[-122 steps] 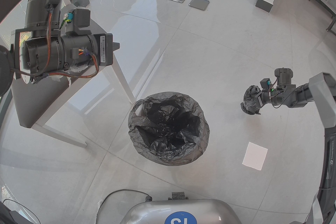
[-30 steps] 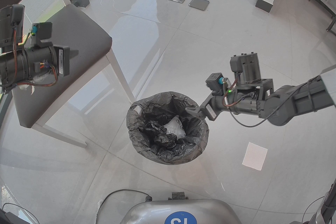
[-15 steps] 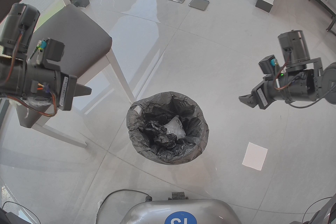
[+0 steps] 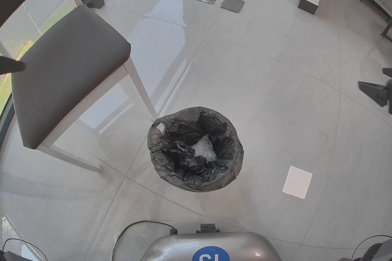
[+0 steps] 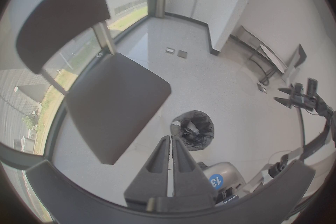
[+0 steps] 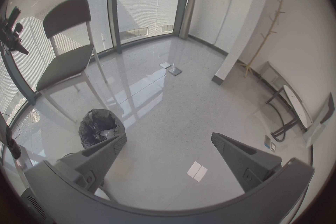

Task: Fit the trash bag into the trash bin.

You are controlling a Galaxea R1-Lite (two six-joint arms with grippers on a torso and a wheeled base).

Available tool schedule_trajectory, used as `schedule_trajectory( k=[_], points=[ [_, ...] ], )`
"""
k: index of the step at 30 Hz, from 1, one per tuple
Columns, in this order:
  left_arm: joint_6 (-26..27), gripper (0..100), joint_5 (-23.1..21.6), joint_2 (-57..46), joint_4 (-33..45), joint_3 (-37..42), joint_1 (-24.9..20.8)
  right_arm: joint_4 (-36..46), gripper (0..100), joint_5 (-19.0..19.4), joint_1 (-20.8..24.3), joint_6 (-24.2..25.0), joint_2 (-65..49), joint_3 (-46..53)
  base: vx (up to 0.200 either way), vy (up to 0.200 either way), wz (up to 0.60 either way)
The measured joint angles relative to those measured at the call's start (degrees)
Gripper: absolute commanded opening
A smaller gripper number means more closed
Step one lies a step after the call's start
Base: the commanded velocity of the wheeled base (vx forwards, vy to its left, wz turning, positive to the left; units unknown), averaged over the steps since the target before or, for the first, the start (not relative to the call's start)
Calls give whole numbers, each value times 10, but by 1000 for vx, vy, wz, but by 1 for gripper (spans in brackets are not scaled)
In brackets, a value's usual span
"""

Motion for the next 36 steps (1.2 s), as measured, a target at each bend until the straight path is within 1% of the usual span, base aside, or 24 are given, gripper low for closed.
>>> schedule_trajectory(
  k=[2,7,15,17,20,23,26,32,34,36],
  points=[
    [-4,0,19,-28,8,0,6,23,100,-4,-3,2,-50,10,0,0,0],
    [-12,0,56,-113,40,12,41,131,100,-13,-16,7,-190,28,0,0,0],
    [-20,0,96,-293,152,57,111,357,100,-22,-60,21,-411,38,0,0,0],
    [-22,0,102,-348,183,77,130,403,100,-23,-76,33,-462,43,0,0,0],
    [-25,0,111,-429,215,119,156,432,100,-23,-96,79,-523,61,0,0,0],
    [-28,0,115,-493,226,167,173,415,100,-22,-109,114,-560,93,0,0,0],
    [-30,0,118,-551,229,214,184,355,100,-22,-117,133,-586,145,0,0,0],
    [-33,0,118,-631,191,309,199,172,100,-8,-125,136,-612,297,0,0,0],
    [-33,0,113,-647,156,342,202,96,100,5,-127,131,-616,351,0,0,0],
    [-33,0,104,-660,103,380,205,22,100,21,-127,126,-619,405,0,0,0]
  ],
)
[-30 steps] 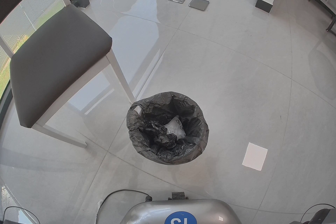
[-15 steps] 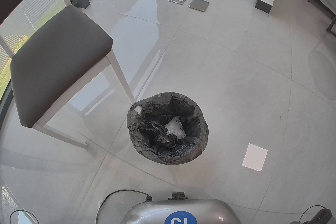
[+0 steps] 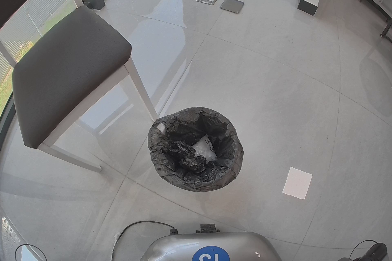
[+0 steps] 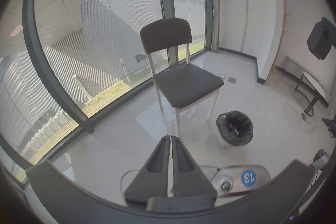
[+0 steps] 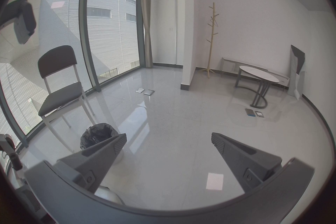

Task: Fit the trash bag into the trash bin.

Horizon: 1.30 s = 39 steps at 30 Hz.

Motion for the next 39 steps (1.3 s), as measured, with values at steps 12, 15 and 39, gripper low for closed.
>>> schedule_trajectory(
  k=[12,15,39],
  points=[
    [14,0,-59,-30,-400,324,6,-157,100,59,-3,-28,-4,180,0,0,0],
    [28,0,-66,-32,-497,414,7,-167,100,66,-3,-29,-4,192,0,0,0],
    [59,0,-94,-33,-697,622,10,-151,100,148,-5,-11,-4,210,0,0,0]
  ],
)
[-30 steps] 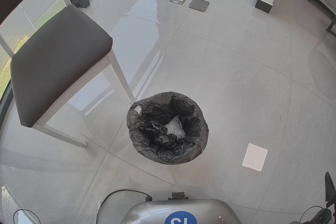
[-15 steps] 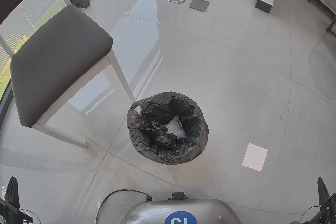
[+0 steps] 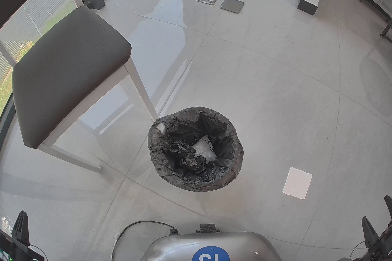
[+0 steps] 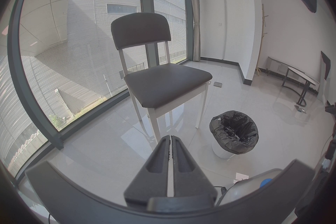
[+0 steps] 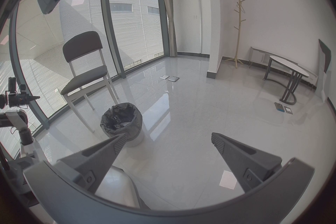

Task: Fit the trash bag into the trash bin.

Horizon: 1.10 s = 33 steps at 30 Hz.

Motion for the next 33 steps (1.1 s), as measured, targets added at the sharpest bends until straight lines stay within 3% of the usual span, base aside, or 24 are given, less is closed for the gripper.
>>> schedule_trajectory(
  k=[15,22,33],
  points=[
    [-31,0,-1,0,1,0,0,-1,100,2,0,1,0,0,0,0,0],
    [-31,0,-1,1,1,0,0,0,100,-1,-38,1,1,0,0,0,0],
    [-31,0,-1,1,1,0,0,-2,100,-2,-38,2,1,0,0,0,0]
  ],
)
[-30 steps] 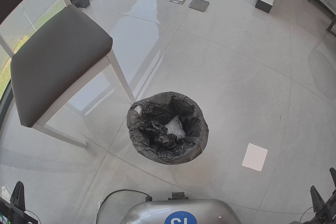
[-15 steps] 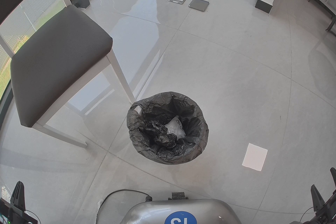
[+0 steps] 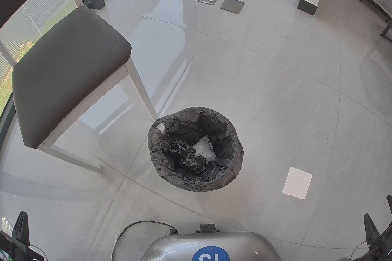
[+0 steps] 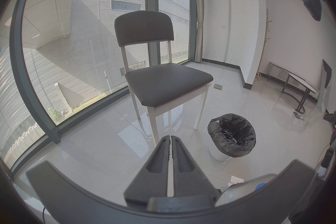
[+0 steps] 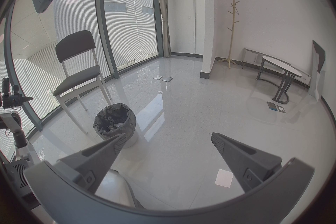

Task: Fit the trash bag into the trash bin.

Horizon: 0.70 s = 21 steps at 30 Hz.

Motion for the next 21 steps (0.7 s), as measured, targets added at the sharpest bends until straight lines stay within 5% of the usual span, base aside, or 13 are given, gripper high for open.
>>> schedule_trajectory(
  k=[21],
  points=[
    [0,0,0,1,0,0,0,0,100,0,0,0,0,0,0,0,0]
  ],
)
